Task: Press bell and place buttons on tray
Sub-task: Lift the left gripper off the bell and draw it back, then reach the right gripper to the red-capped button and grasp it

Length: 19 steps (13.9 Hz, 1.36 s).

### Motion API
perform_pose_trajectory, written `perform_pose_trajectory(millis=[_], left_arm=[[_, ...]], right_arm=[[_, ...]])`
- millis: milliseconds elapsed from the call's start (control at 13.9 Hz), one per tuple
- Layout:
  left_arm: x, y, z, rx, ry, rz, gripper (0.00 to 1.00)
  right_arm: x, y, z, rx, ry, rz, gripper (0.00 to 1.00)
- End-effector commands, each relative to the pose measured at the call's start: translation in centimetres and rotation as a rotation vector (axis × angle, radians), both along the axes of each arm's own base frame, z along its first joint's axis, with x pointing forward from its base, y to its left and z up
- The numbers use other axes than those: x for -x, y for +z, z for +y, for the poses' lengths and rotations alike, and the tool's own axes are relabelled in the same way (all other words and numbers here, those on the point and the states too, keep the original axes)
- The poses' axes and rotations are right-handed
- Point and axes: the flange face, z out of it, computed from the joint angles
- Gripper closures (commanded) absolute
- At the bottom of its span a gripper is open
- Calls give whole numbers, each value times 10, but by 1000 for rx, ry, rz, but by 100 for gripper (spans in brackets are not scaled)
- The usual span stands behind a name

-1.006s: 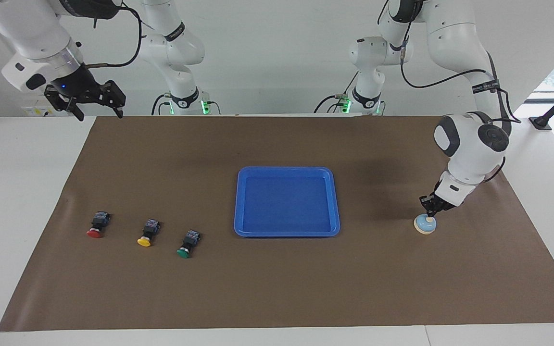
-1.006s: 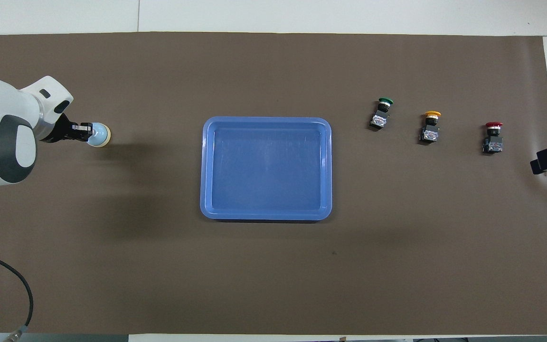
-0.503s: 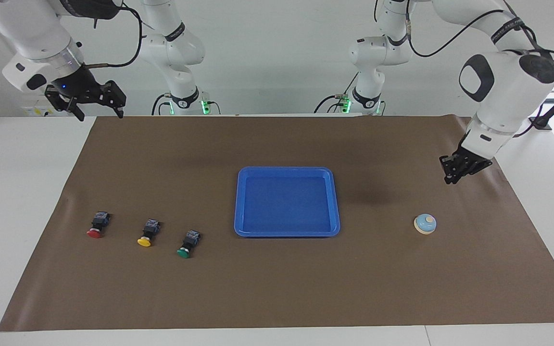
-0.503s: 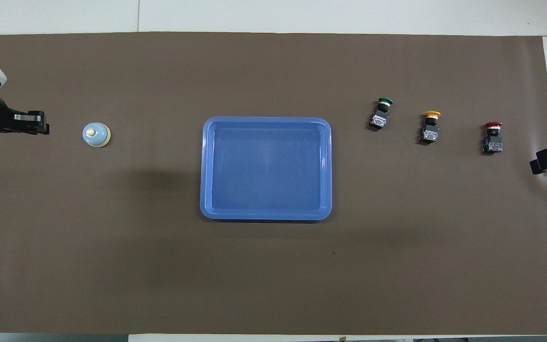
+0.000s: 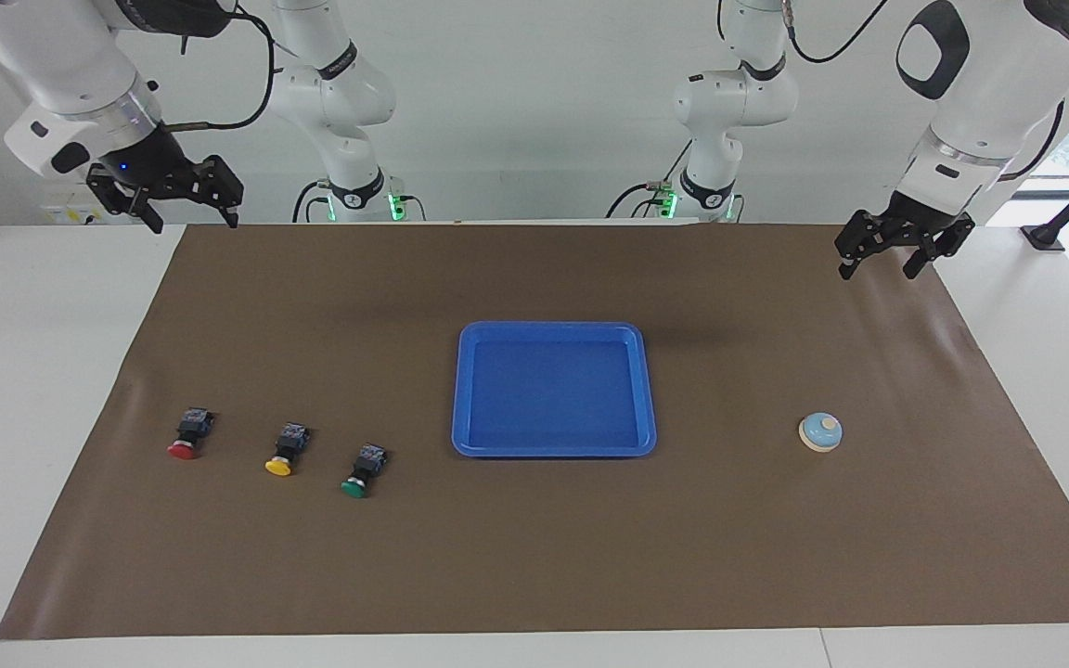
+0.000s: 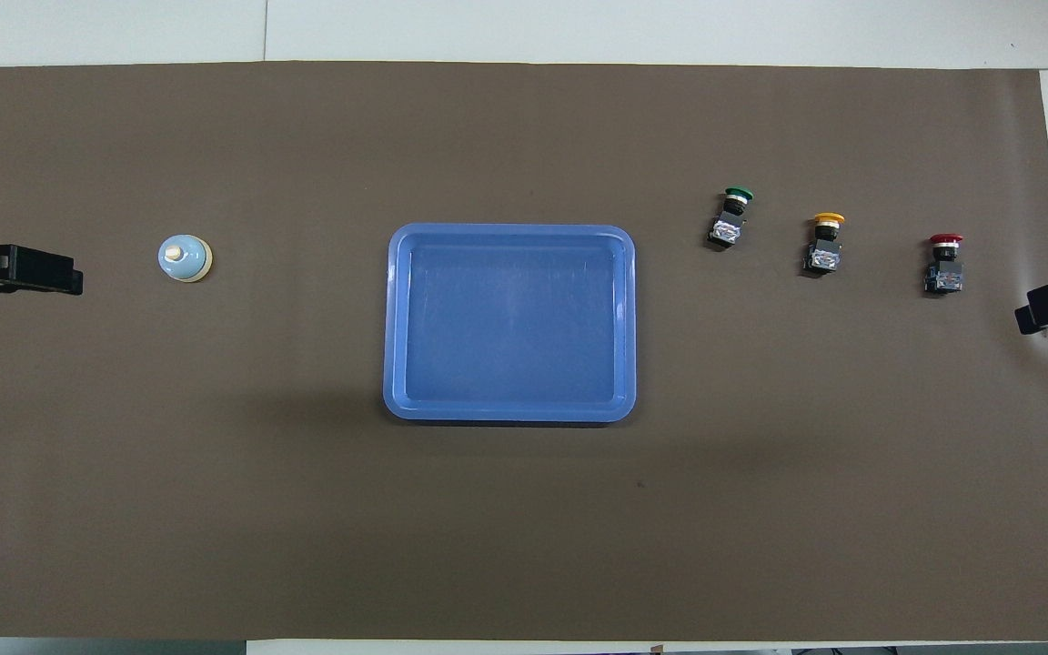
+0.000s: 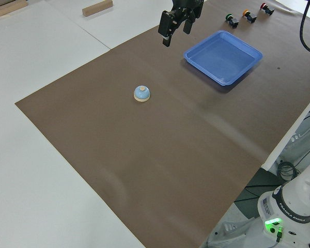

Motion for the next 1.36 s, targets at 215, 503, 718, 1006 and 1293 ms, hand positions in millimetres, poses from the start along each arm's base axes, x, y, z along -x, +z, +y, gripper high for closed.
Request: perform_pose_trajectory(millis=[215, 503, 718, 1006, 1293], left_arm=[[4, -1, -11, -5, -20, 60, 0], [7, -3, -13, -6, -26, 68, 0], [9, -7, -11, -6, -30, 78, 0], [12, -9, -11, -7, -21, 109, 0], [11, -8, -11, -7, 51, 101, 0]], right_arm=[[2, -15, -3, 17, -8, -61, 0], [1, -65, -16, 92, -9, -87, 0], [-12, -112, -50, 102, -56, -88, 0], [-47, -185, -79, 98, -83, -99, 0], [-52, -238, -84, 99, -74, -177, 0]])
